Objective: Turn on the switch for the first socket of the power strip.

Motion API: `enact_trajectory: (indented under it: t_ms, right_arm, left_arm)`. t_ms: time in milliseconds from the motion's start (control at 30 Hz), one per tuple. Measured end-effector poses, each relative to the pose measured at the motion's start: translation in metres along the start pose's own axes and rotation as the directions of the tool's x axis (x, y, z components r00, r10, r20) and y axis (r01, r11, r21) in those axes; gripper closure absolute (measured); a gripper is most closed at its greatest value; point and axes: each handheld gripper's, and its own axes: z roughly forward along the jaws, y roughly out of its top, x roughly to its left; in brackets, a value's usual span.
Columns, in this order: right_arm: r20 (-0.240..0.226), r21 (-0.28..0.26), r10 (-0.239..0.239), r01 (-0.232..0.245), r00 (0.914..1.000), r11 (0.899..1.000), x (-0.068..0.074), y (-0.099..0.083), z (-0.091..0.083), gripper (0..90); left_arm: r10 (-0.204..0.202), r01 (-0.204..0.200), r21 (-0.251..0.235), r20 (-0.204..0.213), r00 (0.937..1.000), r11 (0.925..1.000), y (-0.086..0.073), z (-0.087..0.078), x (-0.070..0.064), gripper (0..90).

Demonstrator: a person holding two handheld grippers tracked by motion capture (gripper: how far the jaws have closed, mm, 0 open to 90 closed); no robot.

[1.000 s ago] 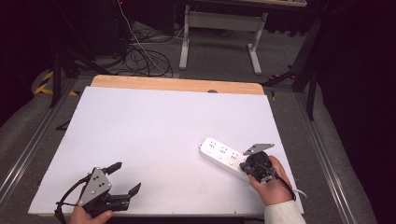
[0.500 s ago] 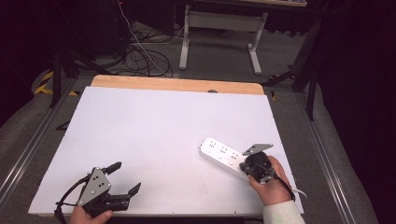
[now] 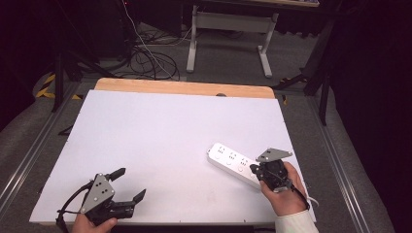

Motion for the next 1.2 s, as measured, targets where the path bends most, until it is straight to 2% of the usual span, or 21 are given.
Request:
enact_trajectory:
  t_ms: [400, 567, 800, 933, 1133, 1200]
  right_arm:
    - [-0.001, -0.027, -0.009, 0.008, 1.0000, 1.000, 0.002, 0.003, -0.009, 90.0]
    - [-0.010, -0.074, -0.016, 0.015, 0.9998, 0.997, 0.002, 0.004, -0.017, 90.0]
    - [-0.043, -0.153, -0.022, 0.016, 0.9988, 0.988, 0.004, 0.007, -0.031, 71.5]
    - [-0.057, -0.187, -0.037, 0.025, 0.9977, 0.982, 0.006, 0.008, -0.036, 65.5]
    - [-0.097, -0.246, -0.056, 0.030, 0.9937, 0.969, 0.008, 0.007, -0.038, 51.5]
    - [-0.095, -0.278, -0.081, 0.052, 0.9922, 0.959, 0.010, 0.007, -0.038, 46.0]
  left_arm:
    - [-0.004, 0.004, -0.003, 0.000, 1.0000, 1.0000, 0.000, 0.000, 0.000, 12.8]
    - [-0.004, 0.004, -0.003, 0.003, 1.0000, 1.0000, 0.000, 0.000, 0.000, 12.8]
    - [-0.002, 0.002, -0.005, -0.001, 1.0000, 1.0000, 0.000, -0.001, 0.001, 12.8]
    - [-0.003, 0.003, -0.005, -0.001, 1.0000, 1.0000, 0.000, -0.001, 0.001, 12.8]
    - [-0.008, 0.008, -0.009, -0.004, 1.0000, 0.9999, 0.000, -0.002, 0.000, 12.8]
    - [-0.008, 0.008, -0.008, -0.003, 1.0000, 0.9999, 0.000, -0.002, 0.001, 12.8]
